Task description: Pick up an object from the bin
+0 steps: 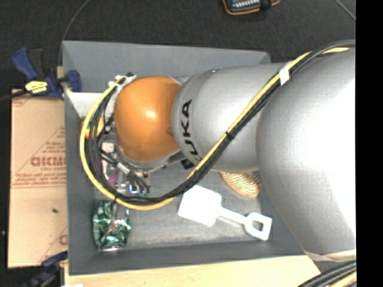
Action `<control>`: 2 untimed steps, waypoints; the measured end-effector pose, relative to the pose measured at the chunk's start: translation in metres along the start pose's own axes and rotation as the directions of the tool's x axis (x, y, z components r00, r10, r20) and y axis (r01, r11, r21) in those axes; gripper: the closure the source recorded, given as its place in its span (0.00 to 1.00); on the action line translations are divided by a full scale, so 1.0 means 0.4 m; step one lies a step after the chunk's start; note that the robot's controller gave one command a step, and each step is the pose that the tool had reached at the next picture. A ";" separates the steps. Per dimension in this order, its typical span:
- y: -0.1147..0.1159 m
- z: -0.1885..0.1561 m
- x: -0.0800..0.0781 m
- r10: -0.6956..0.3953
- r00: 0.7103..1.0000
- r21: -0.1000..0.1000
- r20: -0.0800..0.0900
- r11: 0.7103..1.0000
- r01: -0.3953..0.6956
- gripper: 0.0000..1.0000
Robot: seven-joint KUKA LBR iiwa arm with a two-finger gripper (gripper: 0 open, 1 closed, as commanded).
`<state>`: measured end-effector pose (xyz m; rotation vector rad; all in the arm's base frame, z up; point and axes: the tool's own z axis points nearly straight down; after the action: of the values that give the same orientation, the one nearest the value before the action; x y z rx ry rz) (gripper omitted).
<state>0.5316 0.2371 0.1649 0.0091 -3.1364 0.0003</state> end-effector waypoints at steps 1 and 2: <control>-0.004 -0.012 -0.005 0.007 1.000 -0.002 0.007 1.000 -0.007 0.00; 0.003 0.215 0.076 -0.514 0.857 0.008 0.028 0.858 0.514 0.00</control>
Offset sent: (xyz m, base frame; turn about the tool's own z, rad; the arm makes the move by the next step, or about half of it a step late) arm -0.0410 0.0015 -0.0949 -0.5457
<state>0.5006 0.2379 0.0791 0.8534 -3.0482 -0.0014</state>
